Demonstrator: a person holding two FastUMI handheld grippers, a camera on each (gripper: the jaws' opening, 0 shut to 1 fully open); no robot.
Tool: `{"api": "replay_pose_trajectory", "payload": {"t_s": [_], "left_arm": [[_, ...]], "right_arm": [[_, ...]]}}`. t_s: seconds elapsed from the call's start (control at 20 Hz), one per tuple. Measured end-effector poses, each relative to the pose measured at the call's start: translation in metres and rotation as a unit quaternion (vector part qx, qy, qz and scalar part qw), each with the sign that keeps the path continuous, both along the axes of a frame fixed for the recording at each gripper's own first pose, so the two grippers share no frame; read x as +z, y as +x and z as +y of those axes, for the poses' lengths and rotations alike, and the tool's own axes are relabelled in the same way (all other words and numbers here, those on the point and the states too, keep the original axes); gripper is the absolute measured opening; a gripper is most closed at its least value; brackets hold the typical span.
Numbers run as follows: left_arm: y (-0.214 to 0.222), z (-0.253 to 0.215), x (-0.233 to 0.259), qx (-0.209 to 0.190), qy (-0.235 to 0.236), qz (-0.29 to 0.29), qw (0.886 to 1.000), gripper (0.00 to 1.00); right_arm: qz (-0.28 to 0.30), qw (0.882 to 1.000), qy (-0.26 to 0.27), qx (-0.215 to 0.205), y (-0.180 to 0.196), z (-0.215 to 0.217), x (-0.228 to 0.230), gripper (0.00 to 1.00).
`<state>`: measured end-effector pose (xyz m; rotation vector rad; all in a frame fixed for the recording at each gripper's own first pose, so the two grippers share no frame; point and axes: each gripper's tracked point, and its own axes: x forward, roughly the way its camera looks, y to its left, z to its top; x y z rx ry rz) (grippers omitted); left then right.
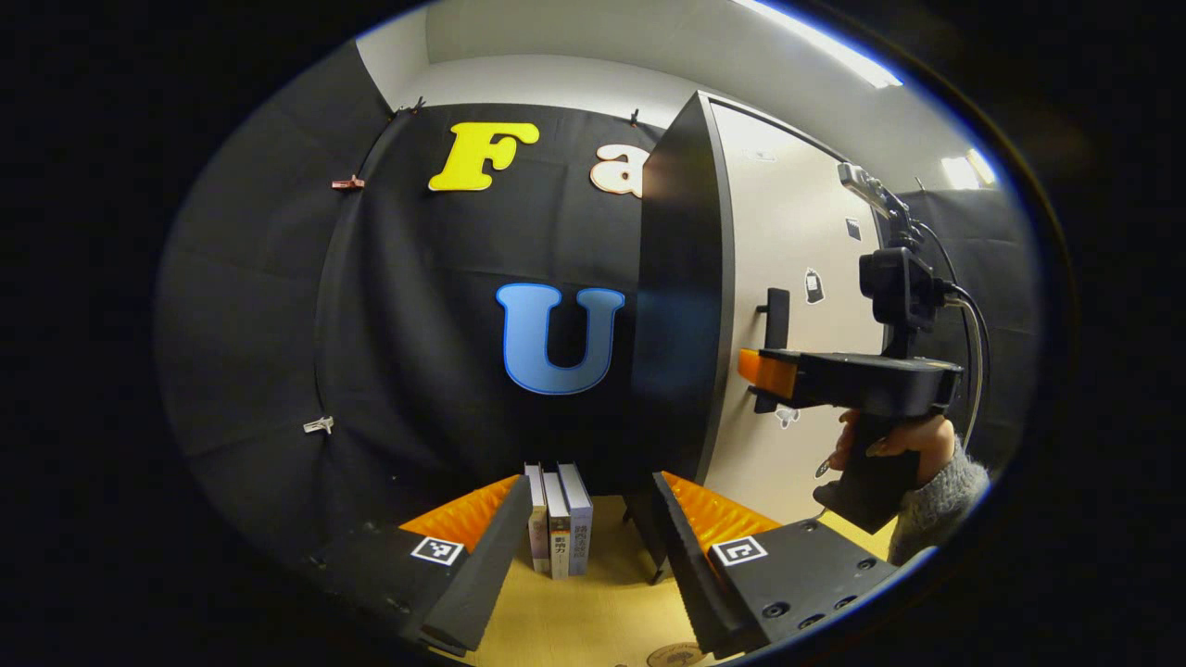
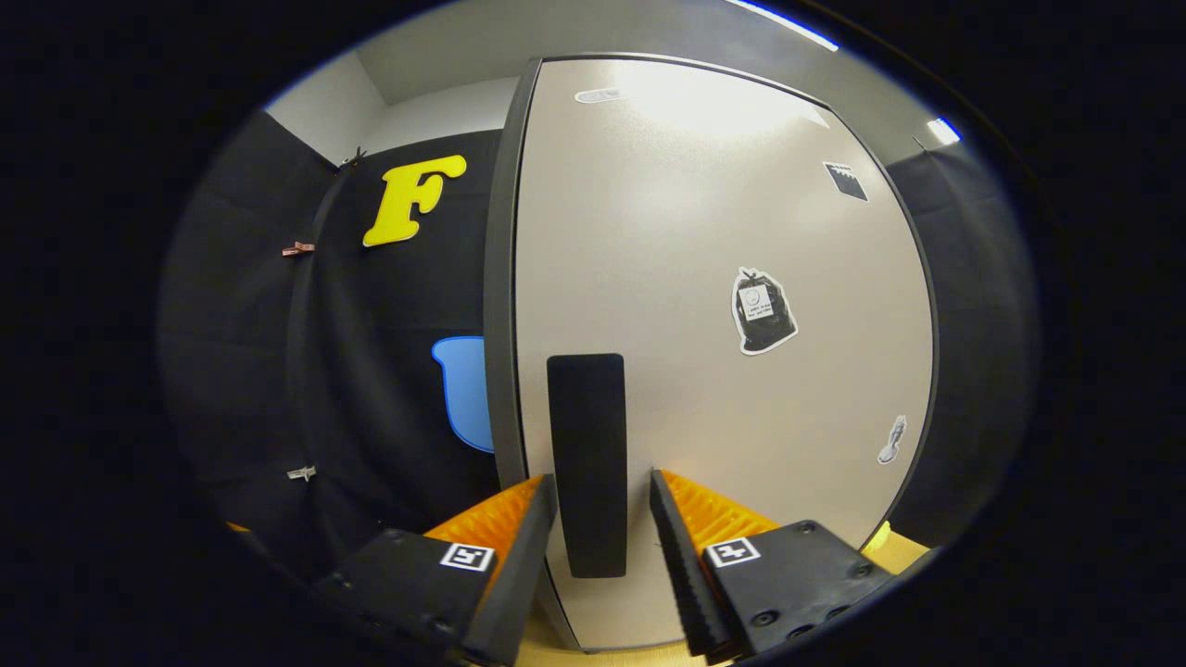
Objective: Open the cabinet door with the right hand, grasp the bottle in the cabinet with the left hand and place it on the coaster, then close the cabinet door with the right hand.
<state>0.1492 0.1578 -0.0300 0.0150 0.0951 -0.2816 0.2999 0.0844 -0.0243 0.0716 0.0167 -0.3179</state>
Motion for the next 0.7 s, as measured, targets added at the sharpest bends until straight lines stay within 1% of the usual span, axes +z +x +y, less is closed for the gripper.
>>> {"api": "replay_pose_trajectory", "payload": {"t_s": [0.05,0.1,0.15,0.2,0.25,0.3,0.35,0.4,0.6,0.7], "left_arm": [[0.001,0.002,0.000,0.001,0.000,0.001,1.000,0.82],[0.002,0.002,-0.001,0.003,0.001,0.002,1.000,0.82],[0.002,0.003,-0.001,0.004,0.001,0.003,1.000,0.82],[0.003,0.003,-0.002,0.004,0.002,0.004,1.000,0.82],[0.002,0.004,-0.002,0.003,0.002,0.005,1.000,0.82],[0.001,0.001,-0.003,0.001,0.002,0.005,1.000,0.82],[-0.002,-0.001,-0.001,-0.004,0.000,0.006,1.000,0.82],[-0.006,-0.004,-0.002,-0.009,0.000,0.006,1.000,0.82],[-0.014,-0.004,0.008,-0.008,0.009,-0.006,1.000,0.82],[-0.017,-0.006,0.013,-0.010,0.011,-0.012,1.000,0.82]], "right_arm": [[-0.001,1.000,-0.004,-0.003,0.000,0.000,0.001,0.51],[-0.003,1.000,-0.014,-0.002,-0.001,0.002,0.003,0.49],[-0.005,1.000,-0.023,-0.012,-0.002,0.001,0.004,0.52],[-0.003,0.999,-0.033,-0.013,-0.003,0.001,0.005,0.34],[-0.003,0.999,-0.037,-0.020,-0.001,0.001,0.001,0.29],[-0.002,0.999,-0.035,-0.025,0.001,0.001,-0.001,0.29],[-0.001,0.999,-0.025,-0.030,-0.004,0.001,0.002,0.22],[0.002,0.999,-0.028,-0.032,-0.001,0.000,0.000,0.13],[0.014,0.999,-0.025,-0.022,-0.010,0.003,0.001,0.13],[0.019,0.999,-0.025,-0.015,-0.021,0.009,0.003,0.13]]}}
